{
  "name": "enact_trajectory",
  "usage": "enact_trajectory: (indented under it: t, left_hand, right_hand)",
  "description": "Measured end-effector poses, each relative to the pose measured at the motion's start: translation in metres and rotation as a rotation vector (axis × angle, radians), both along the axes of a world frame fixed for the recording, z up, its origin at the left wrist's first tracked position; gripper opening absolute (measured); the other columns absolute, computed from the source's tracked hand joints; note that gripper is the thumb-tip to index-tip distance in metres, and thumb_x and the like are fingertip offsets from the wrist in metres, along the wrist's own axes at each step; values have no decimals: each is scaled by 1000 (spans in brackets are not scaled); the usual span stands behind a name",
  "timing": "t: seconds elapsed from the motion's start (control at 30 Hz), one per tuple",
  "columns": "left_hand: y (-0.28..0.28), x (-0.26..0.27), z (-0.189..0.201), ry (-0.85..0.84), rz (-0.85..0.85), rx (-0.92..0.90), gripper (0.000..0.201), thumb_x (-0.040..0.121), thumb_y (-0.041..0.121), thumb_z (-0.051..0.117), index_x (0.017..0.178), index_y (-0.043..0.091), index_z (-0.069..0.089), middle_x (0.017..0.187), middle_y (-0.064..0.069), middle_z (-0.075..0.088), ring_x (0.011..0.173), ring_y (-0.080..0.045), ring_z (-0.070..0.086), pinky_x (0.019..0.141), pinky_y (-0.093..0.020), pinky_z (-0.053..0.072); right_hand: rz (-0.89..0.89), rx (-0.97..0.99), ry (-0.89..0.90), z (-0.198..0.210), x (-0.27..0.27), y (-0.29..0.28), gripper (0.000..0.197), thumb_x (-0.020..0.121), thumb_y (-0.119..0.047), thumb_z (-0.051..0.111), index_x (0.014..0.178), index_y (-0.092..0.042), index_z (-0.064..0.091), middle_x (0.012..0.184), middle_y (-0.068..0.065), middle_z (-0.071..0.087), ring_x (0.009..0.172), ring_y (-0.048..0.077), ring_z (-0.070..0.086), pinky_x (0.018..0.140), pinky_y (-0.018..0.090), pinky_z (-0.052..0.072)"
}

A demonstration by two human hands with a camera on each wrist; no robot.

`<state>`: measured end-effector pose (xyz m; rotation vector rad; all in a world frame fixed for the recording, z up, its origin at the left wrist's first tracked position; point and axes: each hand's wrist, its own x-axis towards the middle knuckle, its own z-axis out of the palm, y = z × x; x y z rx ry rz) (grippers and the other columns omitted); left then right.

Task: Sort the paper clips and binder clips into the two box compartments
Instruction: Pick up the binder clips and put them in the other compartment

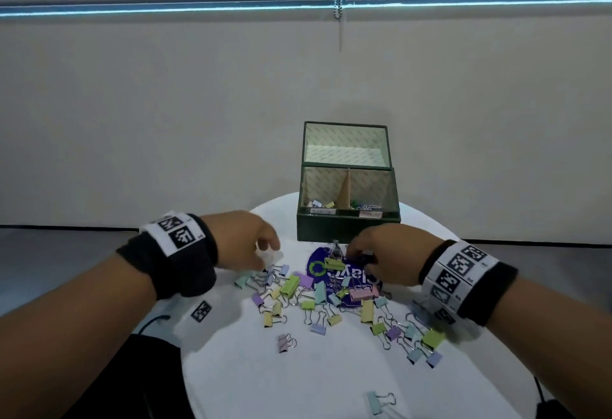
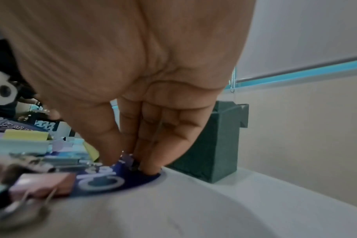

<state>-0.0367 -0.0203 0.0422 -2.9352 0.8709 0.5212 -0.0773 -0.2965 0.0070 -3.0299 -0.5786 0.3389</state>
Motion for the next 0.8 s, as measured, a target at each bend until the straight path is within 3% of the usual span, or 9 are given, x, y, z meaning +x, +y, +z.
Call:
enact_trajectory:
  t: [0.1,0.23,0.33,0.43,0.5,0.6,0.7,0.73,0.8]
  left_hand:
    - [14,-6,-14,23,5,49,53,83,39,72,133,38,56,119,17,63,98,-5,59,86,-20,45]
    - [26,-9,-21,-23,10,46,45,85,36,69,129,37,59,100,17,61,89,-5,56,77,-17,42]
    - [32,-10,-26,-18,58,-46,40,84,34,69,123,38,62,83,18,58,76,1,52,66,-8,36]
    - [38,-11,-28,39,116,-191,33,81,30,75,112,37,67,87,17,63,69,4,53,63,-4,37]
    - [46,-8,-28,88,168,-353,28,80,23,78,104,35,71,81,13,64,65,1,54,65,-8,40]
    - [58,-4,-20,203,314,-634,18,88,18,71,99,32,75,73,13,61,65,-2,55,68,-18,46]
    - [62,-3,-10,413,595,-1034,16,96,3,55,92,6,71,85,-2,70,77,-13,66,65,-25,54]
    - [62,-3,-8,452,667,-1103,19,96,1,50,89,2,67,86,-8,68,77,-19,67,62,-27,55]
    - [62,-2,-6,410,700,-1035,23,93,-3,42,86,3,63,82,-13,64,67,-21,65,53,-27,50]
  right_hand:
    - [-13,24,-3,-3,-3,-1,27,90,-33,67,117,-35,64,117,-11,64,102,13,60,89,31,54]
    - [-41,26,39,-10,-4,3,25,93,-33,65,117,-32,63,113,-9,65,99,14,60,86,28,52]
    - [-61,20,54,-11,-6,5,13,94,-26,61,106,-29,66,102,-8,66,93,13,60,79,23,51]
    - [-72,17,18,-3,-10,4,11,90,-22,60,95,-30,64,95,-10,64,89,12,61,78,24,54]
    - [-96,146,-32,7,-11,4,11,86,-19,60,85,-30,61,90,-10,64,85,10,62,75,24,54]
    - [-216,540,-37,22,-11,13,8,88,-15,63,82,-19,59,85,-2,67,78,15,66,70,28,57]
    - [-399,997,180,30,-8,32,14,95,-2,52,82,-6,53,86,14,70,70,26,71,60,35,57]
    - [-408,1033,227,29,-6,39,18,95,3,48,80,-7,51,79,16,67,61,26,66,54,34,51]
    - [-319,850,203,29,1,52,23,91,6,43,76,-11,47,70,10,55,56,19,50,53,31,39]
